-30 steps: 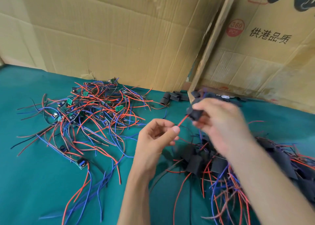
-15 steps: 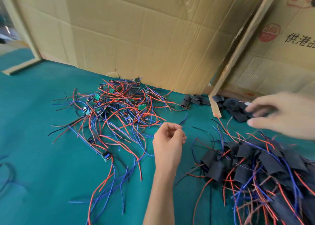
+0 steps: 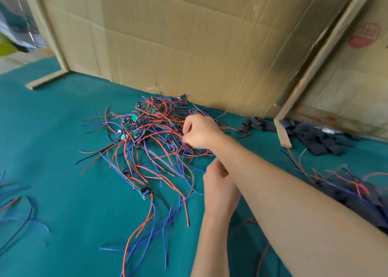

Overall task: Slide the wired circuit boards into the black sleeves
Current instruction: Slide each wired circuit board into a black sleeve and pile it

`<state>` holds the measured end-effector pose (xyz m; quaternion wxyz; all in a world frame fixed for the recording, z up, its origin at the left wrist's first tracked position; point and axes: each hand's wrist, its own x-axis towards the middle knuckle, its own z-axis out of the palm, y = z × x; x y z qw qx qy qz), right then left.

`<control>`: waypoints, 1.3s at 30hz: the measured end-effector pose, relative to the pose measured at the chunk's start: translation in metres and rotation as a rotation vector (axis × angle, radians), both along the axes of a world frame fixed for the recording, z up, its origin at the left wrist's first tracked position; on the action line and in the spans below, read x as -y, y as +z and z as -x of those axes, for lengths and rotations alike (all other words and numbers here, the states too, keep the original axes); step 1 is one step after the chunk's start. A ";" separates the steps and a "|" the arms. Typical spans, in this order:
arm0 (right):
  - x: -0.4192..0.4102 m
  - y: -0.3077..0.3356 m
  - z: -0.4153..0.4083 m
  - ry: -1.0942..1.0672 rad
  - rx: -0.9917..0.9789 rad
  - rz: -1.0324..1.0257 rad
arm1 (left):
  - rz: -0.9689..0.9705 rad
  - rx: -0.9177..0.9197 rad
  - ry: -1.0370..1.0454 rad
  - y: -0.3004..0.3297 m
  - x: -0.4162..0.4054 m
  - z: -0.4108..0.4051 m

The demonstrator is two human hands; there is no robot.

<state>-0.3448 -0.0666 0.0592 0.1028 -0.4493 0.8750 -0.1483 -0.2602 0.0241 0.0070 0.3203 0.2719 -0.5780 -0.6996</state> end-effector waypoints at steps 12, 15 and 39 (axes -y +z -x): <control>-0.049 0.053 0.024 -0.097 0.356 0.301 | -0.056 -0.027 -0.012 -0.001 -0.002 0.007; -0.090 0.090 0.041 -0.150 0.686 0.545 | -0.065 -0.035 -0.001 -0.003 -0.002 0.006; -0.184 0.050 -0.025 0.000 0.049 0.216 | -0.256 -0.349 -0.287 0.006 0.002 -0.002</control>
